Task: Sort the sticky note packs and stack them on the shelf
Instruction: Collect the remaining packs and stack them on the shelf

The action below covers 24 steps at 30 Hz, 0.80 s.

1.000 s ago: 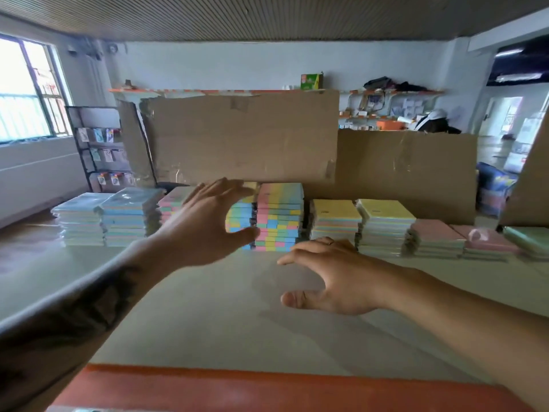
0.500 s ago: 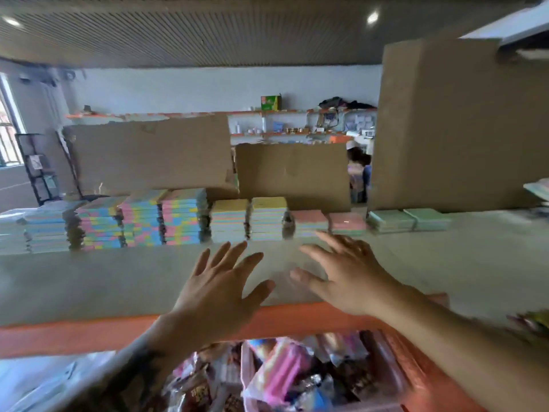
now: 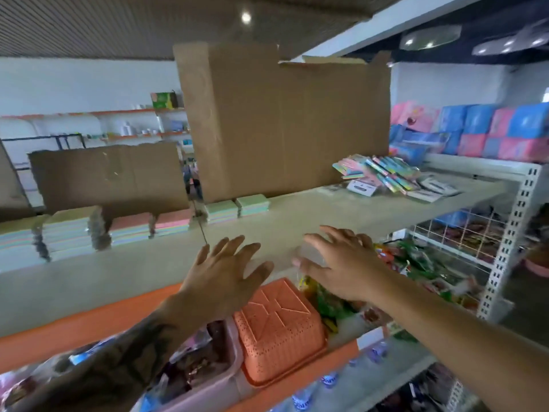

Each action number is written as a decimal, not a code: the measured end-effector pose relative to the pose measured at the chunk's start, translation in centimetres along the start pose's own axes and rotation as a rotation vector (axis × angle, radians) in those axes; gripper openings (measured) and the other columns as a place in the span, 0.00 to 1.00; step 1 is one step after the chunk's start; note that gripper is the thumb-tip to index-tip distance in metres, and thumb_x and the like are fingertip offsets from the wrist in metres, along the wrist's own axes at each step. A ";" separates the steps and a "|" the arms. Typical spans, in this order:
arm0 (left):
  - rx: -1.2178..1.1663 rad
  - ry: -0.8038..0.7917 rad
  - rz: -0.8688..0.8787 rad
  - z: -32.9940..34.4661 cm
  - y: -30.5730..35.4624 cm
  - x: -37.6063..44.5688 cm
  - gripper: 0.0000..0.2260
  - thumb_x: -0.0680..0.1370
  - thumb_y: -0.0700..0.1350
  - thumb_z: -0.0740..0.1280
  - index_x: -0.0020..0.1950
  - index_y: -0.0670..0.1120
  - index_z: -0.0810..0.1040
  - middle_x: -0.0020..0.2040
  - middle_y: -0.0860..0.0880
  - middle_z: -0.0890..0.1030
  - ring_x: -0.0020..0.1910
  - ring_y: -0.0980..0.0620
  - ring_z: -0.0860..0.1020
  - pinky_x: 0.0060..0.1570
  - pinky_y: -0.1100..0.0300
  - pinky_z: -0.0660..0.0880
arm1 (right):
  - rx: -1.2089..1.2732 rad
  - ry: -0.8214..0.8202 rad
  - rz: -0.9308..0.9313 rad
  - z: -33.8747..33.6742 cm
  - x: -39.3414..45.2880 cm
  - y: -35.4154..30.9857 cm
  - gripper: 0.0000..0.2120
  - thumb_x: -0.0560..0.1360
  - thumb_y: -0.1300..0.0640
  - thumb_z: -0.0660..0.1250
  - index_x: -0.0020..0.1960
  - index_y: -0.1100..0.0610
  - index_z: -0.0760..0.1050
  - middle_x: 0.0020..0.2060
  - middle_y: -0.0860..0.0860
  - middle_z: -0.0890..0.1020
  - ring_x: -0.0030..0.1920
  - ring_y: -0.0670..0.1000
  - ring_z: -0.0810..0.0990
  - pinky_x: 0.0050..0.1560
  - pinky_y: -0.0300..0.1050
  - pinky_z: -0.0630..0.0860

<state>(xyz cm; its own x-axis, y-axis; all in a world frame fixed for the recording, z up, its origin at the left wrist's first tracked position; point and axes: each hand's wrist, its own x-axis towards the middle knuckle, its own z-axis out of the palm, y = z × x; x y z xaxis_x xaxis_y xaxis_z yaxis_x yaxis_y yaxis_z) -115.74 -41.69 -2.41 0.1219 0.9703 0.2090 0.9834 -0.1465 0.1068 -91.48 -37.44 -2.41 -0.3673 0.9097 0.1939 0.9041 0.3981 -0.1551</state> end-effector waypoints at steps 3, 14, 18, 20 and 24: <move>-0.007 -0.029 0.074 0.2 4.0 3.9 0.34 0.78 0.72 0.44 0.80 0.61 0.59 0.83 0.54 0.56 0.82 0.51 0.53 0.80 0.46 0.48 | 0.019 0.047 0.076 -0.9 -0.4 4.4 0.35 0.78 0.25 0.46 0.80 0.40 0.57 0.81 0.48 0.59 0.80 0.55 0.58 0.76 0.64 0.55; 0.099 0.071 0.411 1.3 14.1 23.4 0.30 0.79 0.72 0.50 0.76 0.58 0.67 0.76 0.55 0.70 0.73 0.50 0.70 0.71 0.46 0.67 | -0.077 0.150 0.247 -4.8 3.5 18.3 0.25 0.81 0.34 0.57 0.75 0.43 0.67 0.73 0.46 0.73 0.71 0.52 0.72 0.72 0.60 0.65; 0.054 0.115 0.424 1.6 16.1 30.4 0.36 0.72 0.76 0.46 0.70 0.58 0.71 0.71 0.54 0.75 0.68 0.48 0.74 0.67 0.47 0.71 | -0.112 0.177 0.278 -7.1 8.2 22.8 0.22 0.81 0.38 0.61 0.72 0.44 0.70 0.69 0.47 0.76 0.67 0.53 0.75 0.69 0.58 0.68; 0.021 0.140 0.409 2.0 17.1 33.4 0.36 0.71 0.76 0.48 0.69 0.56 0.72 0.70 0.54 0.76 0.68 0.47 0.74 0.66 0.49 0.70 | -0.126 0.201 0.293 -7.9 10.6 24.9 0.21 0.81 0.39 0.63 0.71 0.44 0.71 0.66 0.47 0.78 0.64 0.54 0.77 0.65 0.57 0.72; -0.061 0.180 0.414 2.7 19.6 37.8 0.33 0.73 0.73 0.60 0.73 0.57 0.70 0.71 0.51 0.75 0.70 0.47 0.73 0.68 0.47 0.69 | -0.127 0.225 0.313 -8.9 14.0 28.2 0.22 0.78 0.38 0.66 0.69 0.44 0.72 0.64 0.47 0.80 0.63 0.53 0.79 0.62 0.55 0.75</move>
<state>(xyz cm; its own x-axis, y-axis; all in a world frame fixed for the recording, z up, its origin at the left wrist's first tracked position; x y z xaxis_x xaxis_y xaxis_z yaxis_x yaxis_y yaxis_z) -91.54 -7.36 4.98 0.4723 0.7796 0.4112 0.8466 -0.5312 0.0347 -69.19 -14.47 4.55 -0.0262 0.9305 0.3655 0.9896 0.0758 -0.1221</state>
